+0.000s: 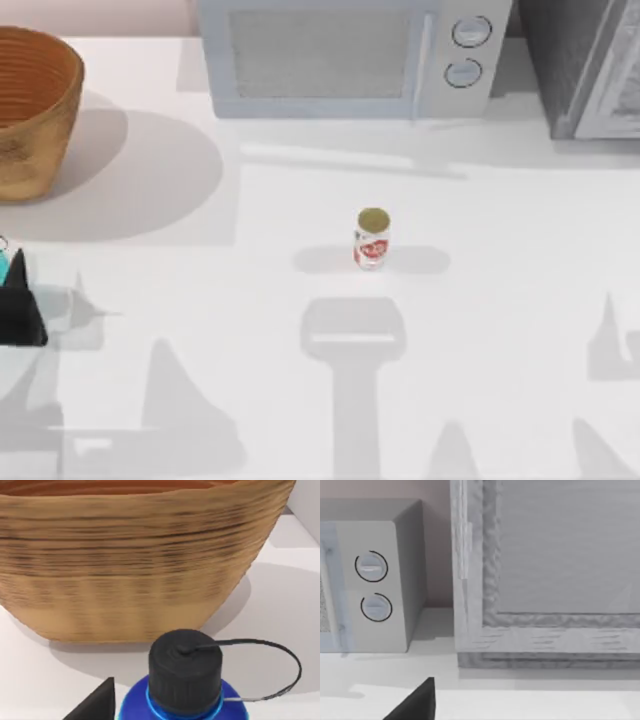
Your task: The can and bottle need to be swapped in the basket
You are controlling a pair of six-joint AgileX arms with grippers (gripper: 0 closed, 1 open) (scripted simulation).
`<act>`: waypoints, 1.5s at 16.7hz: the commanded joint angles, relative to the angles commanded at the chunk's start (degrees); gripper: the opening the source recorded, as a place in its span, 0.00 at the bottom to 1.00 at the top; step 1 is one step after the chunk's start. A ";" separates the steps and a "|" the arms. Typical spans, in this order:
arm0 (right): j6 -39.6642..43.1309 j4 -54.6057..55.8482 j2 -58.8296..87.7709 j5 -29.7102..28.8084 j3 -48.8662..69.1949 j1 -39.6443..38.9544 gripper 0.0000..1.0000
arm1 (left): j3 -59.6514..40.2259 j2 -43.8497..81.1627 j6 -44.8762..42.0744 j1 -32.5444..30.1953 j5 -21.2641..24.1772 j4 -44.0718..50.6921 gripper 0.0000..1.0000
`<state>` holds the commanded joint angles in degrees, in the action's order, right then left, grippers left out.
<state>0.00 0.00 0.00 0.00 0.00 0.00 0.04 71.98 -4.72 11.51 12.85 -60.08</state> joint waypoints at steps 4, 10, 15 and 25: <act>0.00 0.00 0.00 0.00 0.00 0.00 1.00 | -0.09 17.04 -1.04 2.54 2.95 -13.60 1.00; 0.00 0.00 0.00 0.00 0.00 0.00 1.00 | 0.23 28.70 -1.61 4.76 4.54 -22.68 1.00; 0.00 0.00 0.00 0.00 0.00 0.00 1.00 | 0.02 28.76 -1.55 4.47 4.37 -22.58 1.00; 0.00 0.00 0.00 0.00 0.00 0.00 1.00 | -12.37 41.93 -0.05 -0.17 0.06 -23.77 1.00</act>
<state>0.00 0.00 0.00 0.00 0.00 0.00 -12.33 113.91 -4.76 11.34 12.91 -83.85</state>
